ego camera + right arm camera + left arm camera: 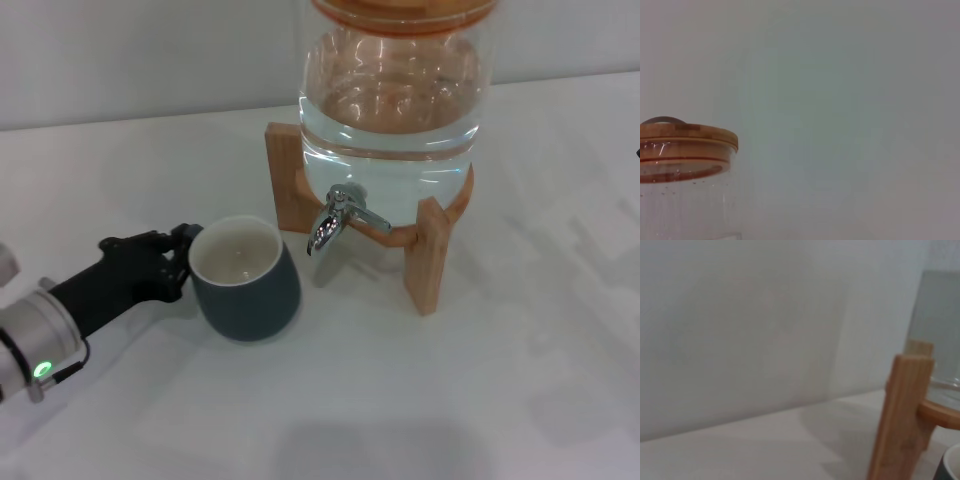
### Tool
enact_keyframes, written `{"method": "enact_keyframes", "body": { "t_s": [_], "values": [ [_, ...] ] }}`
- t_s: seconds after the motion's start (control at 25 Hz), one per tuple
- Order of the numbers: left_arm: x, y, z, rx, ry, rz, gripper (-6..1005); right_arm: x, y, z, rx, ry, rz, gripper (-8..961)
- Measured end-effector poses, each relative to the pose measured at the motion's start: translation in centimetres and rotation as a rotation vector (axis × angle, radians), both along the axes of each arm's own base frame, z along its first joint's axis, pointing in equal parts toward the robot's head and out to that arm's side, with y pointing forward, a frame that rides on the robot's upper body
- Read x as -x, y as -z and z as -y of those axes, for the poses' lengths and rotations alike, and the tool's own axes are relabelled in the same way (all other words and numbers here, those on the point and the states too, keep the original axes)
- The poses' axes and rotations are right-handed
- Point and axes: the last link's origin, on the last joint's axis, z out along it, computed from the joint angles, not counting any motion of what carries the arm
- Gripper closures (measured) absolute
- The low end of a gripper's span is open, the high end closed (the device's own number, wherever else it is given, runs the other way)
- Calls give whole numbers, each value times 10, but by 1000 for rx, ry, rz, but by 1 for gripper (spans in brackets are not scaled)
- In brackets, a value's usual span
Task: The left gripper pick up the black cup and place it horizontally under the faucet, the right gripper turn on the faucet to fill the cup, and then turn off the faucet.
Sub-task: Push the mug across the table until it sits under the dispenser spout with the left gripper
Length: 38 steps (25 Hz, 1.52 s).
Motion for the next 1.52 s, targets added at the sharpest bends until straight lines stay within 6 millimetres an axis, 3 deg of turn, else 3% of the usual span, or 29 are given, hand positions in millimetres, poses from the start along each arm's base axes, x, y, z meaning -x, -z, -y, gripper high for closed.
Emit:
{"method": "enact_keyframes", "body": {
  "t_s": [0.96, 1.52],
  "values": [
    [-31, 23, -13, 106, 73, -58, 859, 0, -3, 5, -10, -15, 3, 161],
    [-36, 34, -8, 127, 125, -111, 859, -1, -2, 4, -5, -9, 5, 161]
  ]
}}
